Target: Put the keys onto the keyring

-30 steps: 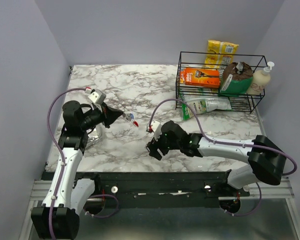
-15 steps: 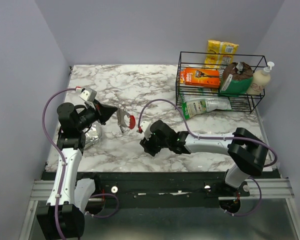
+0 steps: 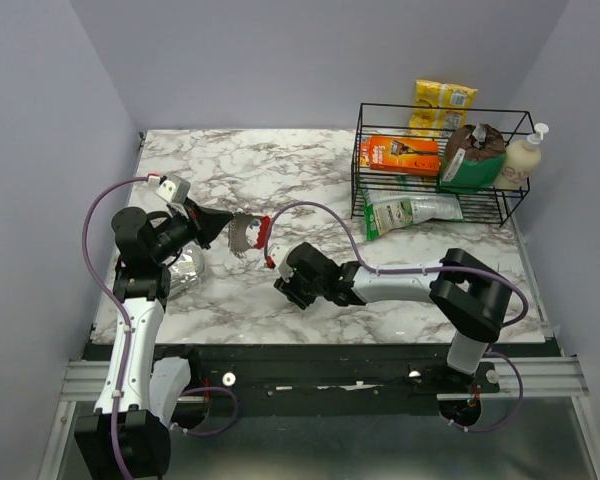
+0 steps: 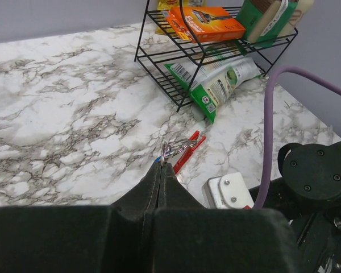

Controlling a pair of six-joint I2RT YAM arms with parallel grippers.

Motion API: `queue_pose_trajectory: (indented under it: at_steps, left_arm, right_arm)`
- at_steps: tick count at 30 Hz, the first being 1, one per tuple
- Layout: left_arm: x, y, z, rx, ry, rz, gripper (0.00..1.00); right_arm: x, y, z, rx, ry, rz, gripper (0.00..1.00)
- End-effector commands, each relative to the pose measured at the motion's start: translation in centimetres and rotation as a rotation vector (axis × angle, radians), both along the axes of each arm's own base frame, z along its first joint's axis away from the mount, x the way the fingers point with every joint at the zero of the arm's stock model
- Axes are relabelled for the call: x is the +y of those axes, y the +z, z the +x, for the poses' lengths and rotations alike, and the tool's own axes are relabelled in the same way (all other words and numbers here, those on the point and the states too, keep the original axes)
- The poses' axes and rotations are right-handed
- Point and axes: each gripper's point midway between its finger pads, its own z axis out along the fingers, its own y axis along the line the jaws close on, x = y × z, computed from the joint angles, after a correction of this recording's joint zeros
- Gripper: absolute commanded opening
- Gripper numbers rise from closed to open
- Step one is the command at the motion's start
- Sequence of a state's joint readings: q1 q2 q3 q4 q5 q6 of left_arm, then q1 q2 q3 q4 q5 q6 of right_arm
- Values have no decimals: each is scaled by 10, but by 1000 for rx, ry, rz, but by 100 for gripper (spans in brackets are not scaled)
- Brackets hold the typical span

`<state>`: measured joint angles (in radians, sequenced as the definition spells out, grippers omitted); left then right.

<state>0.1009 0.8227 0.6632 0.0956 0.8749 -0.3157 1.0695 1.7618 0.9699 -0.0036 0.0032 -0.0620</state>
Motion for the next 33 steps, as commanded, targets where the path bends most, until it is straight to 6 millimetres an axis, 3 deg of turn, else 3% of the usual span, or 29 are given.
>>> queue_pose_trajectory:
  at_steps: [1,7,12,25,27,33]
  left_arm:
    - [0,10,-4,-45,-13,-7,0]
    - [-1,12,-6,-53,-25,-12,0]
    - [-1,13,-7,-62,-29,-11,0]
    - [0,14,-8,-68,-25,-6,0]
    - [-1,12,-9,-63,-28,-6,0]
    - [-1,13,-10,-66,-30,-1,0]
  right_arm:
    - [-5,-8,13,-49,-50,-85,47]
    - [-7,-17,15,-41,-67,-121,44]
    - [-13,-17,17,-54,-90,-139,28]
    - [-14,16,10,-75,-75,-57,8]
    - [-15,19,8,-77,-72,-47,1]
    - [-16,29,3,-70,-60,-10,1]
